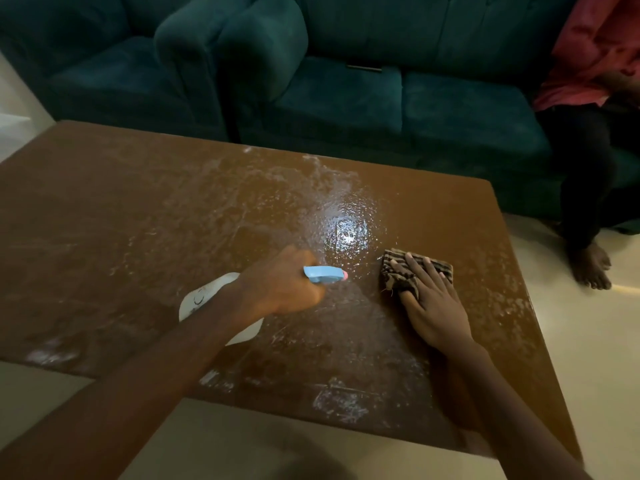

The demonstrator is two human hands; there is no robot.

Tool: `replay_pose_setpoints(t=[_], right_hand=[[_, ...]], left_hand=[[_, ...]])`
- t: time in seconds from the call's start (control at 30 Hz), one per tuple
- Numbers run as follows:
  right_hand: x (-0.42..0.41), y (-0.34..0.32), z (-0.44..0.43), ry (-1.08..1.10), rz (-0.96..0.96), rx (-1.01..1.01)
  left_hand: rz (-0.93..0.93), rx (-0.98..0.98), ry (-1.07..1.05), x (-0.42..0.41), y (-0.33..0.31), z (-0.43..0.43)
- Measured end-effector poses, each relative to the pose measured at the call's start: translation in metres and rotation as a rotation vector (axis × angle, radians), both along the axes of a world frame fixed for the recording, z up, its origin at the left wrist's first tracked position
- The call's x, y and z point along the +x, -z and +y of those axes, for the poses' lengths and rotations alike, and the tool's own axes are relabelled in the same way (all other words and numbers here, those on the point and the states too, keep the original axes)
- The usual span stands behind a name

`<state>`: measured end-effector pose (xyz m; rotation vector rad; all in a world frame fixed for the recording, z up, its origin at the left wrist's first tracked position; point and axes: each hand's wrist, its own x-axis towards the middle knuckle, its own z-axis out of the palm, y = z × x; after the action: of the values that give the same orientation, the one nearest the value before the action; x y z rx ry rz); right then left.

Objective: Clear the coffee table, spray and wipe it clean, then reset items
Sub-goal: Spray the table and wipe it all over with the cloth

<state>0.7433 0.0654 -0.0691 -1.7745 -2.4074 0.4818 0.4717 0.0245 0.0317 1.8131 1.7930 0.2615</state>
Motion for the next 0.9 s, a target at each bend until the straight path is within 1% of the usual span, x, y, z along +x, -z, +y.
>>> replay_pose_setpoints(t=[0.17,0.23,0.33,0.4,0.5,0.57,0.63,0.7,0.77,0.9], right_hand=[[-0.006,-0.002,0.000,0.040,0.008,-0.022],[-0.015,-0.003,0.007,0.073,-0.012,-0.057],[-0.050,-0.001,0.025,0.110,-0.050,-0.083],[-0.083,0.001,0.028,0.051,-0.073,-0.064],[-0.115,0.002,0.000,-0.121,-0.076,-0.008],[-0.110,0.001,-0.034,-0.218,-0.068,0.017],[-0.088,0.000,-0.063,-0.250,-0.043,0.019],[-0.058,0.001,-0.080,-0.224,-0.036,0.020],[-0.029,-0.002,-0.081,-0.135,-0.038,0.000],[0.002,-0.002,-0.036,0.085,-0.045,-0.010]], left_hand=[[0.077,-0.037,0.019,-0.005,0.006,-0.010],[0.045,-0.028,-0.002,-0.015,0.008,-0.011],[-0.050,0.035,-0.057,-0.030,0.007,-0.011],[-0.109,0.103,-0.102,-0.037,0.004,-0.012],[-0.203,0.171,-0.179,-0.043,0.002,-0.012],[-0.247,0.174,-0.204,-0.045,0.001,-0.009],[-0.262,0.168,-0.236,-0.042,0.000,-0.006],[-0.238,0.186,-0.243,-0.037,0.000,-0.006],[-0.217,0.207,-0.224,-0.031,0.000,-0.008],[-0.186,0.209,-0.204,-0.019,0.000,-0.016]])
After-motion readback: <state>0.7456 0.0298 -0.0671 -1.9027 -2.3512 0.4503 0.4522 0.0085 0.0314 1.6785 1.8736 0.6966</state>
